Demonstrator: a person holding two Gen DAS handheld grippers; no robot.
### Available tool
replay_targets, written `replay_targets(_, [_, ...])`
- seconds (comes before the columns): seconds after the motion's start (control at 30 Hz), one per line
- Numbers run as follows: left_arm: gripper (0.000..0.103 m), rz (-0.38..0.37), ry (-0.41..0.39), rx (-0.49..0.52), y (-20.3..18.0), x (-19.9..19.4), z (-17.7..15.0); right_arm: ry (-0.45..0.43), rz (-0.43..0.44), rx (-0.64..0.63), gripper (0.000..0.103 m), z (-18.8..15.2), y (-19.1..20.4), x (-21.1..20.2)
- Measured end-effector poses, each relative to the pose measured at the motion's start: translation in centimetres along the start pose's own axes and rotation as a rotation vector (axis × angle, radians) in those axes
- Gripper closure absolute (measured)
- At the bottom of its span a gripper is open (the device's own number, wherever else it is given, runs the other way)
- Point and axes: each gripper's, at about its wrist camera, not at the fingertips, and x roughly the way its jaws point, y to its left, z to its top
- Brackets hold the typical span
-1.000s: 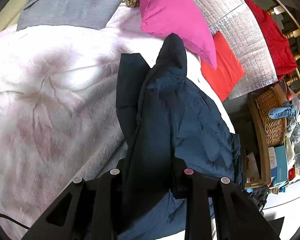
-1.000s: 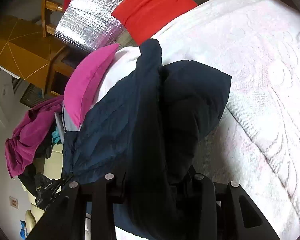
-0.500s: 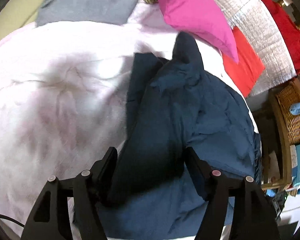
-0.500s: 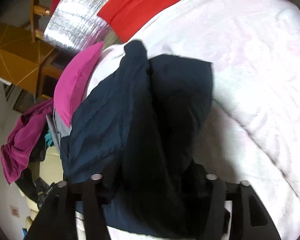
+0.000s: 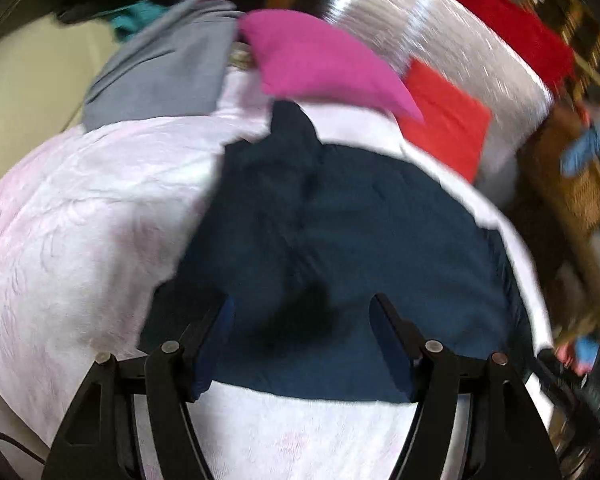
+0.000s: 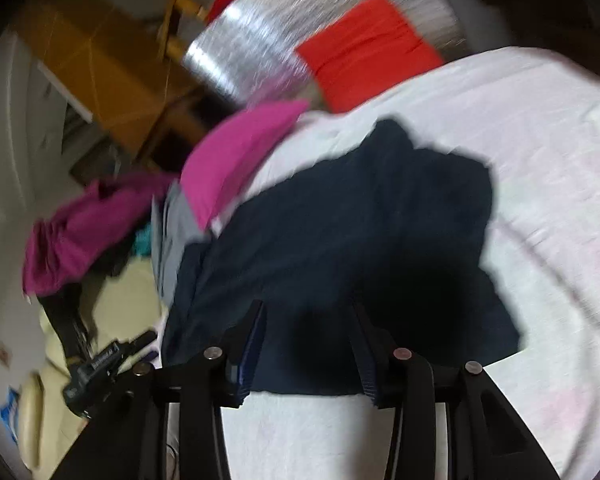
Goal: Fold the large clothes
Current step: 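Press the folded jacket flat with both tools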
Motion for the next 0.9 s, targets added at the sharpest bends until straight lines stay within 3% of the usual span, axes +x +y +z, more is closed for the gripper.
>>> replay_targets(0.13, [0.027,0.146,0.154,0.109,-0.4,4.4,-1.2,0.191,-0.111,0.017,0.06,-1.3,-1.0,5.6])
replay_targets(0.17, [0.027,0.144,0.18,0.101,-0.1,5.0,-1.3,0.249,-0.123,0.033,0.063,-1.7,-1.6,6.8])
replay_targets(0.27, [0.027,0.122,0.168,0.071,0.2,4.5,-0.6,0.275,-0.124,0.016,0.063,-1.3,-1.1,6.7])
replay_targets(0.3, [0.027,0.1,0.132,0.061,0.2,3.8,-0.1,0.272,-0.108,0.011,0.063,-0.9,-0.8,6.2])
replay_targets(0.4, [0.027,0.061,0.0,0.06,-0.1,1.9,1.7,0.208,-0.042,0.017,0.062,0.8,-0.4,4.6])
replay_targets(0.5, [0.027,0.105,-0.079,0.062,0.0,2.0,3.7,0.085,-0.036,-0.016,0.041,3.5,0.2,3.5])
replay_targets(0.7, [0.027,0.1,-0.076,-0.103,2.6,5.5,8.0,-0.026,-0.089,0.034,0.038,8.0,-0.9,5.0])
replay_targets(0.9, [0.027,0.11,-0.074,-0.153,2.5,7.6,10.0,-0.09,-0.117,0.081,0.038,11.9,-2.1,7.5])
